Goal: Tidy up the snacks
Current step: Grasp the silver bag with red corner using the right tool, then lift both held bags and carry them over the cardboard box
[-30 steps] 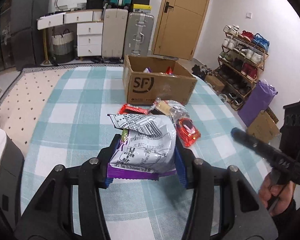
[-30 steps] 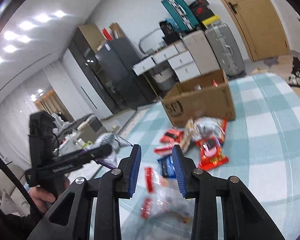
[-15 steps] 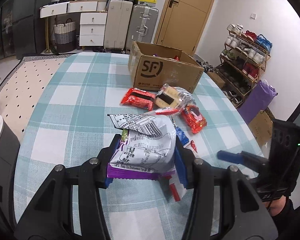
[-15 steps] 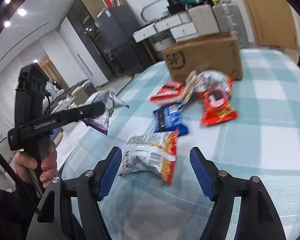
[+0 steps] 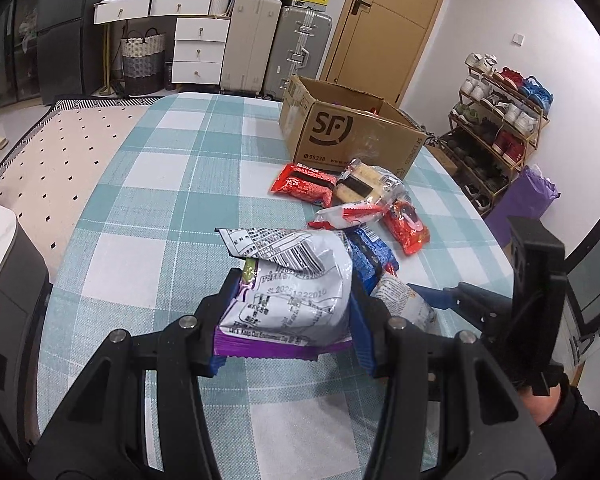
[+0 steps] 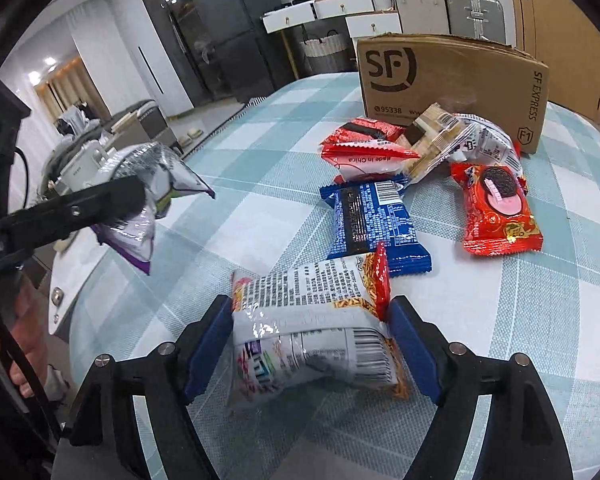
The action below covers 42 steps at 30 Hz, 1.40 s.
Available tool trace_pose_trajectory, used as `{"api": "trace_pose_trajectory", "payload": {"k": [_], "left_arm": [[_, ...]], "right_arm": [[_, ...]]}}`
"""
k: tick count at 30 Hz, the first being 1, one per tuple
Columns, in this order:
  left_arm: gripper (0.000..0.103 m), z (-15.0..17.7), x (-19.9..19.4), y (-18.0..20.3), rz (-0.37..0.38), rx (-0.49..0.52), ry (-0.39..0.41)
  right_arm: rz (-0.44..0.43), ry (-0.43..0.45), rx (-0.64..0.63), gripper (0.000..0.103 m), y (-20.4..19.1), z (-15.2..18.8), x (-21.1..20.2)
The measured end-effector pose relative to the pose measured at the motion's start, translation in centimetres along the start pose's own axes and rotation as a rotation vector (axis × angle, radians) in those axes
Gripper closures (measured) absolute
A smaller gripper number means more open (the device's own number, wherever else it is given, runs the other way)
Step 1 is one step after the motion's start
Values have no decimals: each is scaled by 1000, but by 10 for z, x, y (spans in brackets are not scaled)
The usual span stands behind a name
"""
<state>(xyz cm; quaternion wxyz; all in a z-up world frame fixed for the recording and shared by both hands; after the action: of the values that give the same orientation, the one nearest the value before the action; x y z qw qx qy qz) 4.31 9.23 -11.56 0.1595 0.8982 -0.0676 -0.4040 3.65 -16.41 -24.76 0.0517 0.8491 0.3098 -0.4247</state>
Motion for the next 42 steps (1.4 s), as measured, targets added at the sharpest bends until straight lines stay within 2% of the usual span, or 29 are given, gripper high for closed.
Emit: {"api": "trace_pose_trajectory", "payload": {"k": [3,9,14,24,29,34,42], "left_arm": [[57,0,-1,-3,-6,-11,9],[57,1,-6,-5,-7,-20,16],[57,2,-8,-1,-8,-11,18],[57,-11,-9,27,19,46,18],[57,-33,-8,42,63,57,14],[57,-70,-8,55,97,58,35],[57,-139,1,85,91,113,66]], "right_arm": [[-27,-20,-2,29,2,0,8],[-65,5,7,38,8,4,6],[-109,30,42,39,14,11,-5],[-158,201,122,39,37,-9,-81],[-189,272,120,39,54,-30,-117],[-245,338,123,39,71,-56,-145],[-248,396,96,38,101,-117,-176]]}}
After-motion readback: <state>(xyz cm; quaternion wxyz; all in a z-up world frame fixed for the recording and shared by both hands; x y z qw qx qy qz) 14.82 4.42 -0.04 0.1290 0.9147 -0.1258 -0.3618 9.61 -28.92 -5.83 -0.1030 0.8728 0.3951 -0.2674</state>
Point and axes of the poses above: each gripper's, at about its wrist camera, not at the fingertips, and x roughly the way its jaws point, y to its right, z to its underside, the point moved 2 cm from there along x, roughly the way its jaws point, and after that the axes turned 8 degrees about -x, right-handed, at the moved point
